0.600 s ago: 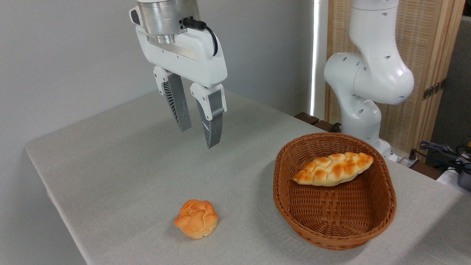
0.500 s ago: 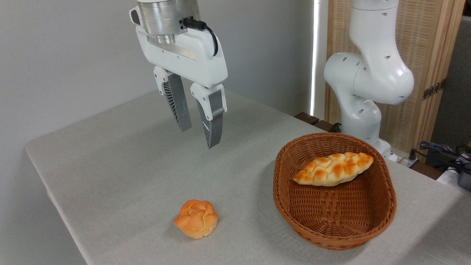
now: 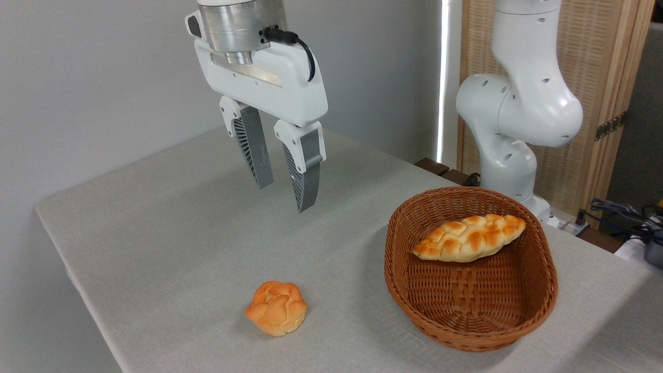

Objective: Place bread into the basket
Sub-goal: 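Lower the open gripper down over the small round orange bun, then close the gripper fingers around the round bun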

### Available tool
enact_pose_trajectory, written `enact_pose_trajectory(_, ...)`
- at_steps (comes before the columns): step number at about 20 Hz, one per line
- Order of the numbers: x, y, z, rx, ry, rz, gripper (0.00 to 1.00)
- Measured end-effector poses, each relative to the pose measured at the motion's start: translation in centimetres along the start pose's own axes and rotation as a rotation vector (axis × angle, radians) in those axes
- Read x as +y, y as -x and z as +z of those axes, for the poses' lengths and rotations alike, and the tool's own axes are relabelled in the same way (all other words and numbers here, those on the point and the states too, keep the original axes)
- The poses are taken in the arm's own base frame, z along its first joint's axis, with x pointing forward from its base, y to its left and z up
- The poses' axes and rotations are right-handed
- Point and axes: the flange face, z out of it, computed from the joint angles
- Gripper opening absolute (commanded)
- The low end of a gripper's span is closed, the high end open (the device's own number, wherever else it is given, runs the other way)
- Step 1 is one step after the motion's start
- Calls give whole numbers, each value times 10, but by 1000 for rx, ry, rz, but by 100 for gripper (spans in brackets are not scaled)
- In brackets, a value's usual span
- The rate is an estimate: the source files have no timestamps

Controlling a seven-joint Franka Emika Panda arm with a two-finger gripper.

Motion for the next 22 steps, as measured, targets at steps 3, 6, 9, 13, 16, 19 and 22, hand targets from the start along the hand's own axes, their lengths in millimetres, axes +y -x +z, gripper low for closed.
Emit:
enact_pose_trajectory(3, -3, -2, 10, 21, -20, 0, 100)
enact_pose_trajectory(6, -3, -3, 34, 30, -28, 0, 100)
enact_pose_trajectory(9, 1, -3, 71, 9, -8, 5, 100)
enact_pose_trajectory(13, 1, -7, 112, 49, -46, 11, 100)
enact_pose_trajectory(16, 2, -6, 140, 72, -68, 11, 100)
enact_pose_trajectory(19, 1, -7, 158, 95, -89, 10, 100)
enact_pose_trajectory(22, 0, -8, 172, 115, -109, 11, 100)
